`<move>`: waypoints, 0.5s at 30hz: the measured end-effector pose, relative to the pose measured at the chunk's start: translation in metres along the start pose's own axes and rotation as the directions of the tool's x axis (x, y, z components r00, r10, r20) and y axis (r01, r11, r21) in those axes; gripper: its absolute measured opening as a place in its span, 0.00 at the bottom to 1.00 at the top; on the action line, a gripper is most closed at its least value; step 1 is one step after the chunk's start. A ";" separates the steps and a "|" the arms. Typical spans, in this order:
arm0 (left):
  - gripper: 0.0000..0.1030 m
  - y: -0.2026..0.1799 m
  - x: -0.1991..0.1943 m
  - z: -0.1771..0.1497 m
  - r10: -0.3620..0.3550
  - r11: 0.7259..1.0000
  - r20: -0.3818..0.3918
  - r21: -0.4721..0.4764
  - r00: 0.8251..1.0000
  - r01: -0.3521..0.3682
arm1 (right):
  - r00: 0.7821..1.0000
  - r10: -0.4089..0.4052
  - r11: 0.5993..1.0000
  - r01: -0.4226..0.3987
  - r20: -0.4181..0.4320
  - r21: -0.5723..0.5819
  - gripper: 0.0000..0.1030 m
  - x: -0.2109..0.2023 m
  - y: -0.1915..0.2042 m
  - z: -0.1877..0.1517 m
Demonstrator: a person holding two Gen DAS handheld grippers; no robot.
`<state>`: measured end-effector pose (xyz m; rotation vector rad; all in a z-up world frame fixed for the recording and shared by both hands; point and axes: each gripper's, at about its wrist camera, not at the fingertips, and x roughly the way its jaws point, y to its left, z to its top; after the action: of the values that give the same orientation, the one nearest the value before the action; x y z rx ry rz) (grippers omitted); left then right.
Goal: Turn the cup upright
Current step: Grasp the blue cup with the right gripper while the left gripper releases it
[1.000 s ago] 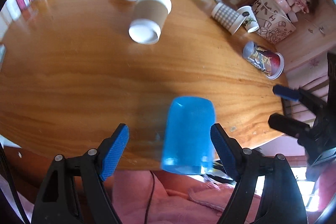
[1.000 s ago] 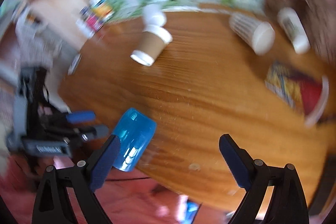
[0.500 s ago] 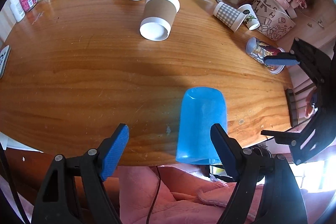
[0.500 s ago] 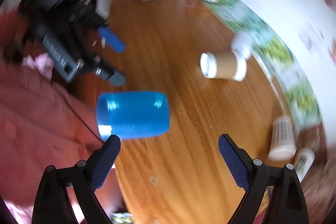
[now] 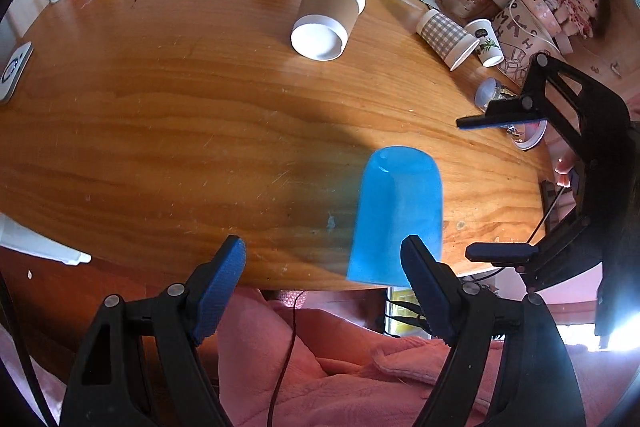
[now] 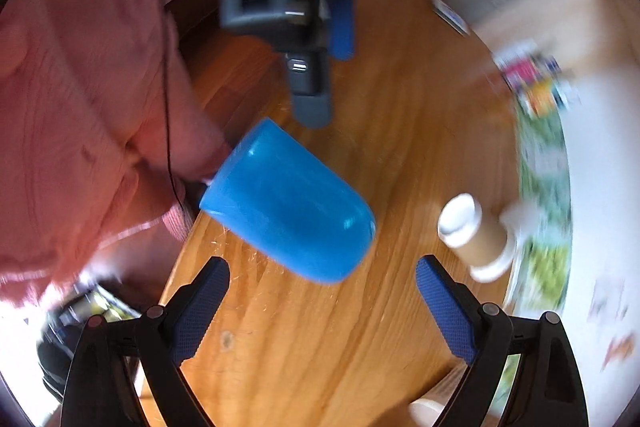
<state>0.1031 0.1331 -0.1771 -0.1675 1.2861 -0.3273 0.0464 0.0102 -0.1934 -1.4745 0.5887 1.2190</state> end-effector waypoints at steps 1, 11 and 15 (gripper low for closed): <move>0.80 0.001 -0.001 0.000 0.001 1.000 -0.001 -0.004 1.000 -0.001 | 1.000 -0.001 0.998 0.001 -0.001 -0.056 0.92 0.002 0.004 0.002; 0.80 0.016 -0.006 -0.007 -0.003 0.998 -0.022 -0.066 1.000 0.001 | 0.999 -0.024 0.915 0.003 -0.045 -0.404 0.92 0.020 0.036 0.005; 0.80 0.023 -0.006 -0.009 -0.007 0.996 -0.027 -0.092 1.000 0.004 | 0.999 -0.010 0.880 -0.016 -0.052 -0.475 0.92 0.026 0.044 0.012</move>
<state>0.0961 0.1572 -0.1808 -0.2455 1.3287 -0.2758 0.0130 0.0150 -0.2338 -1.9213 0.3335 1.3953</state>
